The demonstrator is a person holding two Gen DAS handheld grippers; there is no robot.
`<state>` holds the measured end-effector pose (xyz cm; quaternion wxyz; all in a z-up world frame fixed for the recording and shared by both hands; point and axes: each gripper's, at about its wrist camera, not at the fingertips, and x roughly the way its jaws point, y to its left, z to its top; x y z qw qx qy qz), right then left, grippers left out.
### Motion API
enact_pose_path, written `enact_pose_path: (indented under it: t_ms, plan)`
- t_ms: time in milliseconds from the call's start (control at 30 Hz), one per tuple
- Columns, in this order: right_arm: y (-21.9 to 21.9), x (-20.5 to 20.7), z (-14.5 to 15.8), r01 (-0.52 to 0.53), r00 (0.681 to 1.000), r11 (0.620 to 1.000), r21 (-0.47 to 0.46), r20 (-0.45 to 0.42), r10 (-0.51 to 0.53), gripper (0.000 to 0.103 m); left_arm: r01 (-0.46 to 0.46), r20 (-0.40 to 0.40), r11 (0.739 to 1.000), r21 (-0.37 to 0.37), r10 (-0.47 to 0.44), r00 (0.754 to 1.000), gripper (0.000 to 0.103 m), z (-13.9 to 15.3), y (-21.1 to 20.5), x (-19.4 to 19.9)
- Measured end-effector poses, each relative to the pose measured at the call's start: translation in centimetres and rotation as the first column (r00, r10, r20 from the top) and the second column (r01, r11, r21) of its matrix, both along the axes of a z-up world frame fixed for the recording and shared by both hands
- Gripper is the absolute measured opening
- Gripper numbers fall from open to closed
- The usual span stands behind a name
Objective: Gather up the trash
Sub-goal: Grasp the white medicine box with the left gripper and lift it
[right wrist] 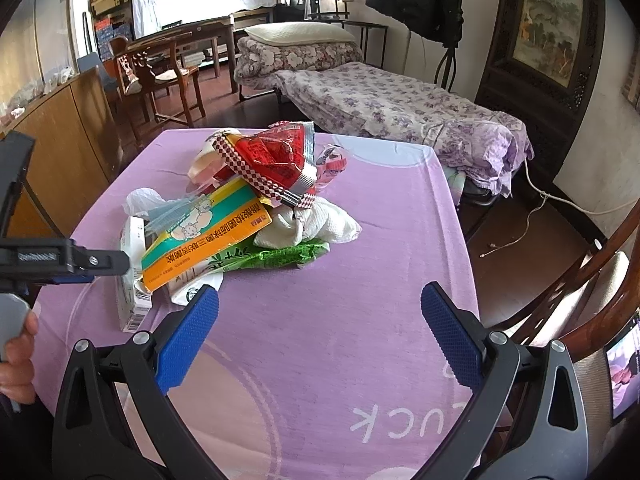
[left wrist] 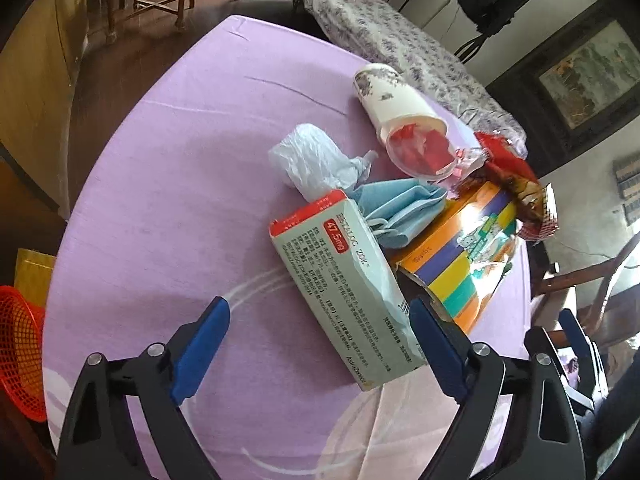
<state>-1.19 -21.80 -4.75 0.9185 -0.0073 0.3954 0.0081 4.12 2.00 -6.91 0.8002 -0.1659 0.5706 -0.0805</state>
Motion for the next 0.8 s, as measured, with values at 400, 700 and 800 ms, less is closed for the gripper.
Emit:
enact_pose_path:
  t_ms: [400,700,800]
  plan:
    - [-0.3,0.5,0.2,0.005,1.000,1.000,0.011,-0.016,-0.005,0.097,-0.045,-0.074,0.999,0.030,0.047,0.996,0.089,-0.2,-3.0,0.7]
    - [-0.7,0.8,0.3,0.011,1.000,1.000,0.019,-0.024,-0.010,0.097,0.007,-0.072,0.979,0.205,0.008,0.997,0.055,0.2,-5.7,1.4]
    - [-0.8,0.8,0.2,0.013,1.000,1.000,0.022,-0.023,-0.013,0.097,0.032,-0.068,0.979,0.203,-0.019,0.998,0.052,0.6,-5.3,0.8]
